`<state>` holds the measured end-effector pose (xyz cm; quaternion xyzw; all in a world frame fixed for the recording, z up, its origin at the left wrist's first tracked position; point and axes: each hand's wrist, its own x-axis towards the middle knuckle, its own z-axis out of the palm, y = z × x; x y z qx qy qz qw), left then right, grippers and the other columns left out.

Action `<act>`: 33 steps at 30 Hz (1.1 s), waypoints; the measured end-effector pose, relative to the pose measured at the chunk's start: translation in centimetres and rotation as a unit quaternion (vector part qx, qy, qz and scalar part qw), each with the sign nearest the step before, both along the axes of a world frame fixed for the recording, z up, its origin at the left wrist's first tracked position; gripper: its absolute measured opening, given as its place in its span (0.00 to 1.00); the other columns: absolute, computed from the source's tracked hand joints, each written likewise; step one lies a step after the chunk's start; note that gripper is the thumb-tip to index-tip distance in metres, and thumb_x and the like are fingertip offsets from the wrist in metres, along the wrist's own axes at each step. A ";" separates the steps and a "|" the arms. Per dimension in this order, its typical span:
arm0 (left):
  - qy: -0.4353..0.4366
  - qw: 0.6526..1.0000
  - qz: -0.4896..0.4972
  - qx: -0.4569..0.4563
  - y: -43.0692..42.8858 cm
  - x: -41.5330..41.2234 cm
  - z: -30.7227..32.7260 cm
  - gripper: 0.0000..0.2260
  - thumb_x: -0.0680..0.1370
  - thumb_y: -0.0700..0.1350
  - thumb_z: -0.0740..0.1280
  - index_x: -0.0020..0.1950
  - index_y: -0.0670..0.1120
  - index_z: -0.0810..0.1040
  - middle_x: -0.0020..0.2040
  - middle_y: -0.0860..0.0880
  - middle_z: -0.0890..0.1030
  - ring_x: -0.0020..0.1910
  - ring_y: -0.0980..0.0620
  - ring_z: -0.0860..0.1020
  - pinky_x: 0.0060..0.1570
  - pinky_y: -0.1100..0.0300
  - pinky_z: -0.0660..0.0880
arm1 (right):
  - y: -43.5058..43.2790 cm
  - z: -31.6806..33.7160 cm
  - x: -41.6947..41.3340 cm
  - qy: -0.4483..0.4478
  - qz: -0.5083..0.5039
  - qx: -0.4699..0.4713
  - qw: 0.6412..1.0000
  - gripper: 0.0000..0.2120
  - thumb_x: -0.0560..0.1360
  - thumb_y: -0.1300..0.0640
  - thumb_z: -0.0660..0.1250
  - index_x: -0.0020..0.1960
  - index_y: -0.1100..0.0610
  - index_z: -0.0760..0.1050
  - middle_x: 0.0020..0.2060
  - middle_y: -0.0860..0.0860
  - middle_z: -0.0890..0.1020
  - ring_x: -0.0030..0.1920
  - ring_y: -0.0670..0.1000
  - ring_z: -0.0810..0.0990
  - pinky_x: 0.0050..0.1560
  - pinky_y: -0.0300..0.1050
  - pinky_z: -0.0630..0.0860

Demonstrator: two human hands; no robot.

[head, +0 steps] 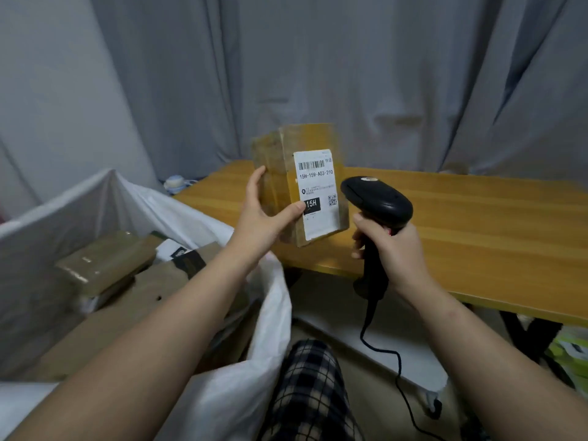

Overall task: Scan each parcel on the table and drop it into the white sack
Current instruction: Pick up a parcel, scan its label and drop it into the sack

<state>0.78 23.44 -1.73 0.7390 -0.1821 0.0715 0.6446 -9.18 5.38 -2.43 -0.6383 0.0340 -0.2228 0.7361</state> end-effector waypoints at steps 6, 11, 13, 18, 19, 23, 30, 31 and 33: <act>0.003 0.981 0.144 0.128 12.9 -3.7 0.4 0.41 0.61 0.65 0.76 0.68 0.73 0.57 0.68 0.49 0.67 0.65 0.48 0.72 0.64 0.43 0.72 | 7.7 -3.5 2.9 0.170 0.119 -0.115 0.971 0.09 0.72 0.58 0.75 0.45 0.56 0.75 0.39 0.51 0.79 0.41 0.49 0.78 0.37 0.40 0.73; -0.002 0.894 0.290 0.342 17.9 -5.2 3.2 0.36 0.69 0.62 0.70 0.72 0.69 0.54 0.65 0.43 0.63 0.65 0.40 0.63 0.65 0.43 0.62 | 11.5 -5.9 5.4 0.278 0.025 -0.202 0.939 0.06 0.71 0.65 0.67 0.42 0.58 0.71 0.37 0.56 0.75 0.37 0.55 0.75 0.34 0.43 0.69; -0.006 0.863 0.311 0.398 19.2 -5.2 4.1 0.35 0.70 0.62 0.68 0.72 0.68 0.55 0.66 0.41 0.64 0.66 0.39 0.62 0.64 0.42 0.60 | 11.8 -4.6 6.1 0.301 0.009 -0.136 0.944 0.06 0.71 0.68 0.65 0.42 0.60 0.69 0.37 0.56 0.73 0.36 0.55 0.73 0.33 0.43 0.67; -0.066 0.856 0.352 0.371 20.6 -4.4 7.9 0.34 0.70 0.62 0.69 0.73 0.66 0.57 0.64 0.41 0.65 0.64 0.39 0.65 0.65 0.43 0.63 | 15.6 1.9 7.6 0.227 0.032 -0.050 0.972 0.10 0.69 0.72 0.65 0.38 0.60 0.66 0.36 0.55 0.69 0.34 0.52 0.69 0.32 0.42 0.65; -0.070 0.857 0.352 0.370 20.7 -4.1 8.4 0.34 0.70 0.62 0.69 0.72 0.66 0.57 0.63 0.42 0.65 0.64 0.39 0.66 0.66 0.42 0.64 | 16.8 2.3 7.4 0.207 0.057 -0.037 0.976 0.10 0.67 0.72 0.66 0.40 0.60 0.68 0.37 0.54 0.70 0.35 0.52 0.71 0.35 0.42 0.66; -0.047 0.851 0.343 0.395 20.9 -3.0 8.5 0.35 0.69 0.65 0.68 0.73 0.66 0.57 0.64 0.41 0.66 0.63 0.38 0.68 0.66 0.43 0.65 | 14.7 2.7 7.1 0.186 0.079 0.020 0.979 0.12 0.66 0.71 0.65 0.35 0.56 0.67 0.33 0.54 0.69 0.36 0.54 0.72 0.37 0.44 0.67; 0.007 0.857 0.209 0.471 17.0 -2.6 5.0 0.33 0.69 0.70 0.66 0.73 0.67 0.60 0.69 0.43 0.68 0.68 0.39 0.67 0.67 0.45 0.63 | 10.9 -1.2 7.6 0.257 0.012 -0.084 0.963 0.09 0.68 0.70 0.66 0.42 0.58 0.70 0.35 0.55 0.70 0.37 0.55 0.72 0.37 0.47 0.66; 0.016 0.856 0.177 0.486 16.3 -2.4 4.0 0.33 0.71 0.68 0.66 0.73 0.66 0.60 0.70 0.44 0.69 0.69 0.41 0.67 0.67 0.48 0.64 | 11.4 -2.3 7.6 0.253 0.015 -0.102 0.962 0.08 0.69 0.69 0.66 0.44 0.59 0.72 0.35 0.55 0.72 0.37 0.55 0.73 0.37 0.46 0.67; 0.059 0.853 0.122 0.504 15.9 -2.3 2.1 0.34 0.71 0.68 0.66 0.75 0.63 0.61 0.71 0.48 0.70 0.69 0.45 0.69 0.65 0.54 0.66 | 11.8 -4.0 7.8 0.239 0.019 -0.148 0.960 0.07 0.69 0.68 0.67 0.43 0.59 0.73 0.34 0.56 0.73 0.36 0.55 0.74 0.36 0.45 0.69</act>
